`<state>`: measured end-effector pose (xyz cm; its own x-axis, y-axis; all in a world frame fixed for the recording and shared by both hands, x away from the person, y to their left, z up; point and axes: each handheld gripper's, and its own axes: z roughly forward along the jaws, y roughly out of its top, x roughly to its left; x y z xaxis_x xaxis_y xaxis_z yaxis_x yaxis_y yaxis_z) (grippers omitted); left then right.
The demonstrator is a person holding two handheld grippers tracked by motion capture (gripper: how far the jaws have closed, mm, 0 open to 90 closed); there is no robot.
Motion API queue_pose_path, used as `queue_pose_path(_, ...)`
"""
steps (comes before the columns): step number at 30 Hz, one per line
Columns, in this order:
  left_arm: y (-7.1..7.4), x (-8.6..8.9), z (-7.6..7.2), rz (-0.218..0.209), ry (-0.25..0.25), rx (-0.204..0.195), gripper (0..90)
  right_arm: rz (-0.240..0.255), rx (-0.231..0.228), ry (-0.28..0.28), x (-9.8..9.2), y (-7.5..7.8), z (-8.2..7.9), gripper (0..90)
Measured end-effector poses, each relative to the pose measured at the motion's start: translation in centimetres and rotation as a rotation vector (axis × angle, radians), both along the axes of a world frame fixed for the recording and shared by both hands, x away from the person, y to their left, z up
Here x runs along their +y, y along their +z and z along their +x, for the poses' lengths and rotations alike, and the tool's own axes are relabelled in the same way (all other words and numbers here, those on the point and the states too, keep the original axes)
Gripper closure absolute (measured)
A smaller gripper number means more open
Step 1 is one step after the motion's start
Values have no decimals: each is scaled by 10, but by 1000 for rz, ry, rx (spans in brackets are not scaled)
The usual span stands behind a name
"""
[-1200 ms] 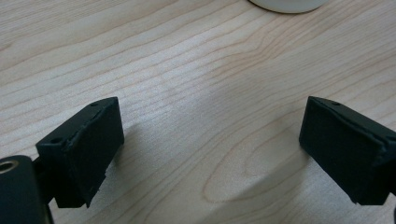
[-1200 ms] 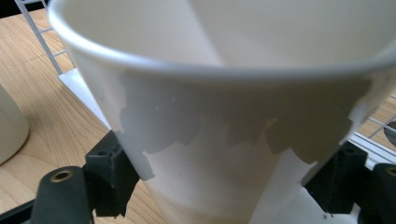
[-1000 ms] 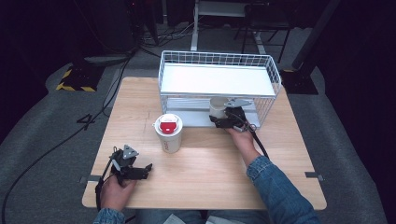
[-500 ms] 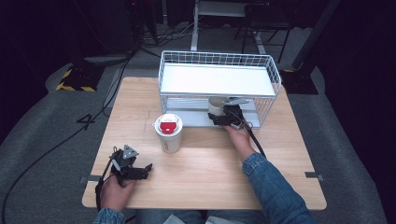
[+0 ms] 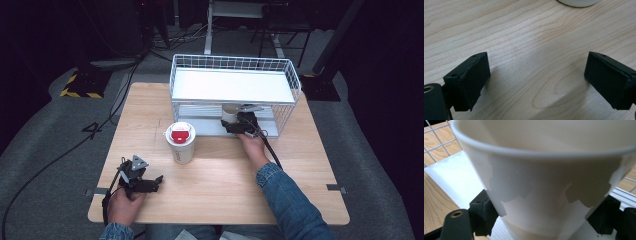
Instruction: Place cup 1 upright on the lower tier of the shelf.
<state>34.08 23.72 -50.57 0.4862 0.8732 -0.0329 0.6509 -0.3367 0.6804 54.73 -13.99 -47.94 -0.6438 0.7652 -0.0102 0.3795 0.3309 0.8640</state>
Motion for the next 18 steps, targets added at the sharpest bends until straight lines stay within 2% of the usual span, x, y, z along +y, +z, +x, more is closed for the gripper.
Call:
queue_pose_path(8, 0, 0, 0, 0, 0, 0, 70, 13, 10, -8, -2, -3, 2, 227)
queue_pose_path(11, 0, 0, 0, 1, 0, 0, 70, 26, 12, -10, -3, -2, 3, 165)
queue_pose_path(18, 0, 0, 0, 1, 0, 0, 70, 14, 16, -18, -4, -1, 3, 104)
